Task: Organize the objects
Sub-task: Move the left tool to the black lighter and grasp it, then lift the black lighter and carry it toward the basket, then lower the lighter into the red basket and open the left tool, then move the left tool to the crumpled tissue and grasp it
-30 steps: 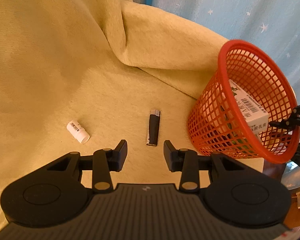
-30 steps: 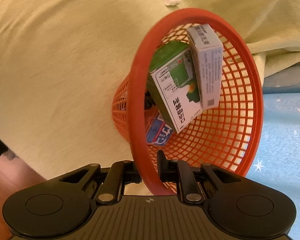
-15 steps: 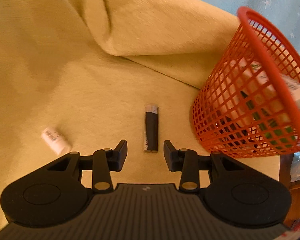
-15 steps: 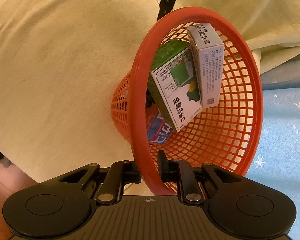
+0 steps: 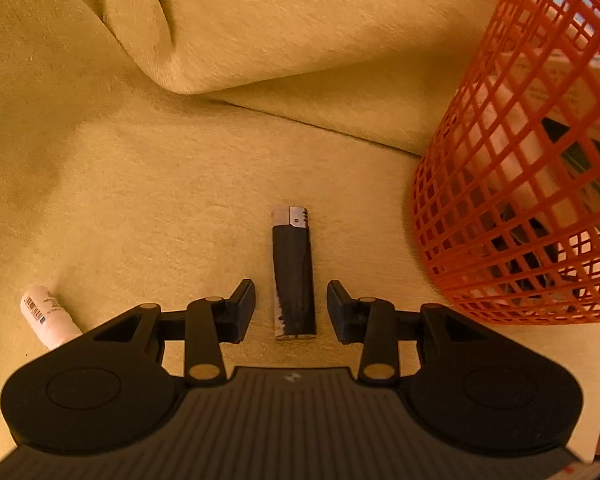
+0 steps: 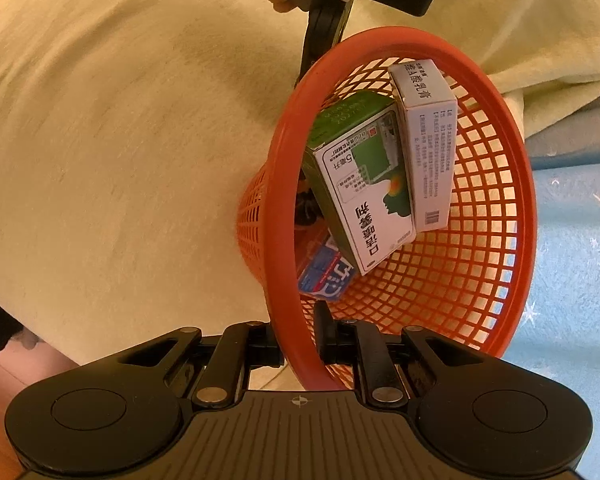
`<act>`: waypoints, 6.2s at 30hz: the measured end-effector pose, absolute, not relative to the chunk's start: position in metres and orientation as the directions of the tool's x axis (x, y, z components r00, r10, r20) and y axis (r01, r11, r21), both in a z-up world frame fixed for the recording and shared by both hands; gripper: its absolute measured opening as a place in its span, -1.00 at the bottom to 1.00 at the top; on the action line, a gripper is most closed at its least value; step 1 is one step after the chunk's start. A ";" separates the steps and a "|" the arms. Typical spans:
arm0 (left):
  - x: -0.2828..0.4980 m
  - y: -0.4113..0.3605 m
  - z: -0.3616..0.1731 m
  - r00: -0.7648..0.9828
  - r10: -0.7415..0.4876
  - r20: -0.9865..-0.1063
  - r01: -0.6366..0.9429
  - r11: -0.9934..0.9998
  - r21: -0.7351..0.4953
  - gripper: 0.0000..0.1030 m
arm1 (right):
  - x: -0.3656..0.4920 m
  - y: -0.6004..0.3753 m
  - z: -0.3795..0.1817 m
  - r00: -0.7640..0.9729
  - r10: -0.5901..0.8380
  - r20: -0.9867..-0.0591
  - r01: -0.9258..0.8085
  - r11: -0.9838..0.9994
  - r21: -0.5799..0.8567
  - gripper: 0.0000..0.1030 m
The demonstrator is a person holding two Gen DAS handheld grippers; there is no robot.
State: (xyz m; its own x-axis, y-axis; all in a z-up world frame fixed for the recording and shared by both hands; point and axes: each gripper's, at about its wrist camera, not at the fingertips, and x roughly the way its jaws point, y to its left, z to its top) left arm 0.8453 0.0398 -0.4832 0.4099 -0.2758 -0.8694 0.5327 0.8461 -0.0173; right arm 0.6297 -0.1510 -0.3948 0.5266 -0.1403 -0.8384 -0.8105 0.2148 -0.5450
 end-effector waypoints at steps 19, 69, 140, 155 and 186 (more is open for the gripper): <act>0.806 0.078 -0.432 0.434 -0.224 -0.872 0.452 0.892 -0.004 -0.67 | 0.626 -0.137 -0.393 0.507 -0.200 -0.839 -0.819 0.193 -0.541 -0.79; 0.719 0.056 -0.257 0.455 -0.527 -0.718 0.696 0.713 -0.082 -0.67 | 0.620 -0.041 -0.411 0.477 -0.422 -0.771 -0.633 0.443 -0.635 -0.86; 0.709 0.247 -0.368 0.458 -0.242 -0.856 0.382 0.923 -0.056 -0.21 | 0.640 0.011 -0.425 0.427 -0.442 -0.789 -0.634 0.476 -0.610 -0.90; 0.707 0.249 -0.379 0.451 -0.233 -0.861 0.372 0.926 -0.055 -0.17 | 0.642 0.013 -0.427 0.423 -0.436 -0.795 -0.626 0.493 -0.604 -0.90; 0.749 0.240 -0.424 0.507 -0.116 -0.854 0.316 0.947 0.059 0.11 | 0.648 0.016 -0.419 0.413 -0.387 -0.825 -0.550 0.616 -0.564 -0.89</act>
